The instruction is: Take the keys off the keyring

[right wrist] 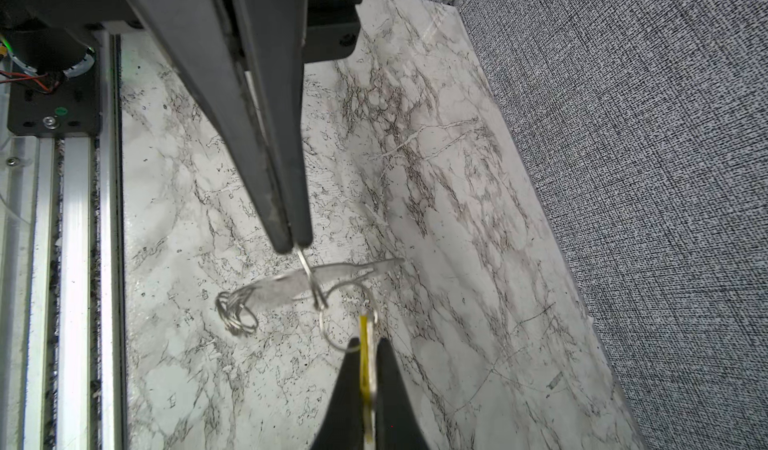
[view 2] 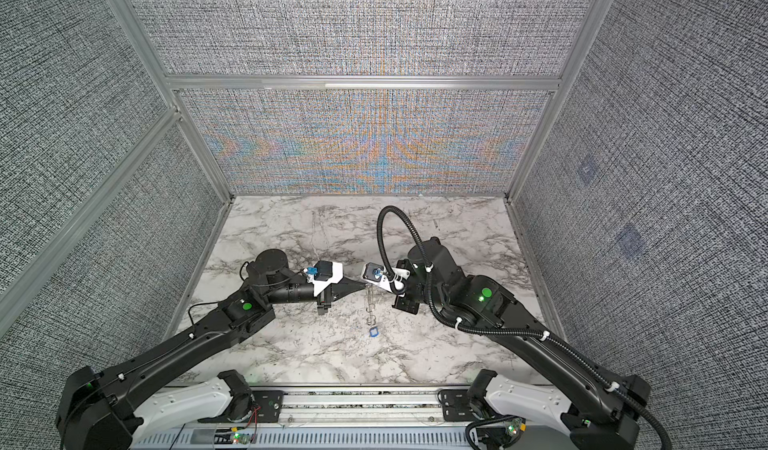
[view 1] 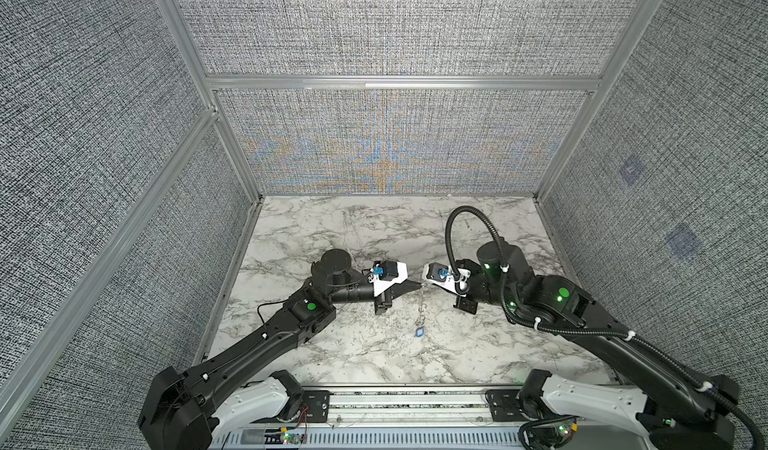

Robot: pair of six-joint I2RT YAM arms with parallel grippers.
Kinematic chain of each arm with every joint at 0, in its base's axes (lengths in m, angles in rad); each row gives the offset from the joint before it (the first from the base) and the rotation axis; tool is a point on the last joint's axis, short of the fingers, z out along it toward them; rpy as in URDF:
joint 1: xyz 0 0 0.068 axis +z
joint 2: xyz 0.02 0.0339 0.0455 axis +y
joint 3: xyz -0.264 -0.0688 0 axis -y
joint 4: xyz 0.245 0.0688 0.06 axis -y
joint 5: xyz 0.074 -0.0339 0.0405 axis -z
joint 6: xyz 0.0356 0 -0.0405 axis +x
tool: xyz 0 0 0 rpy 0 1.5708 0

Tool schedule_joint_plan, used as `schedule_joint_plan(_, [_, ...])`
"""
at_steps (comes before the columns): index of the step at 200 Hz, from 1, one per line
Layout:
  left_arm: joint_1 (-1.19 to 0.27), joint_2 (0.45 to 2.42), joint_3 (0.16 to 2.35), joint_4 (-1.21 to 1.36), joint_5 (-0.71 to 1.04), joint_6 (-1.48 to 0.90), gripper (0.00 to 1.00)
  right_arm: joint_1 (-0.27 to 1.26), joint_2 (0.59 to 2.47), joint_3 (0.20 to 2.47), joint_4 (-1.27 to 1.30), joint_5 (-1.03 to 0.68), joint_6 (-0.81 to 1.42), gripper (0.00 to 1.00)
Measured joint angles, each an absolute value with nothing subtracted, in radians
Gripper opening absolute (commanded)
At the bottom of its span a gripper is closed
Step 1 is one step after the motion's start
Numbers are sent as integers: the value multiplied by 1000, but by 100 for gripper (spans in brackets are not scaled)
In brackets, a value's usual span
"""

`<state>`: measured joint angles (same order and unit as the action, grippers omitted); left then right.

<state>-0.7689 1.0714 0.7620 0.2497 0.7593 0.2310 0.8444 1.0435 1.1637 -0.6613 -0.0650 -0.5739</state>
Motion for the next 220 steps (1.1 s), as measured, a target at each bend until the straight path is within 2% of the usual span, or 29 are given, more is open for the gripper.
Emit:
schedule_joint_plan(43, [-769, 1073, 759, 254, 754, 212, 0, 844, 1038, 1124, -633, -80, -575, 0])
schedule_joint_plan(49, [-769, 1072, 756, 256, 751, 206, 0, 844, 1034, 1116, -629, -81, -575, 4])
schedule_joint_plan(70, [-769, 1069, 746, 268, 746, 196, 0, 844, 1020, 1101, -616, -79, -573, 28])
schedule_joint_plan(110, [-769, 1072, 736, 294, 749, 168, 0, 842, 989, 1104, -601, -65, -574, 40])
schedule_joint_plan(141, [-767, 1079, 735, 324, 752, 155, 0, 842, 957, 1104, -599, -96, -559, 40])
schedule_joint_plan(189, [-764, 1082, 729, 345, 756, 142, 0, 842, 949, 1113, -594, -191, -523, 27])
schedule_joint_plan(220, [-763, 1085, 729, 351, 759, 130, 0, 843, 976, 1132, -588, -239, -508, 23])
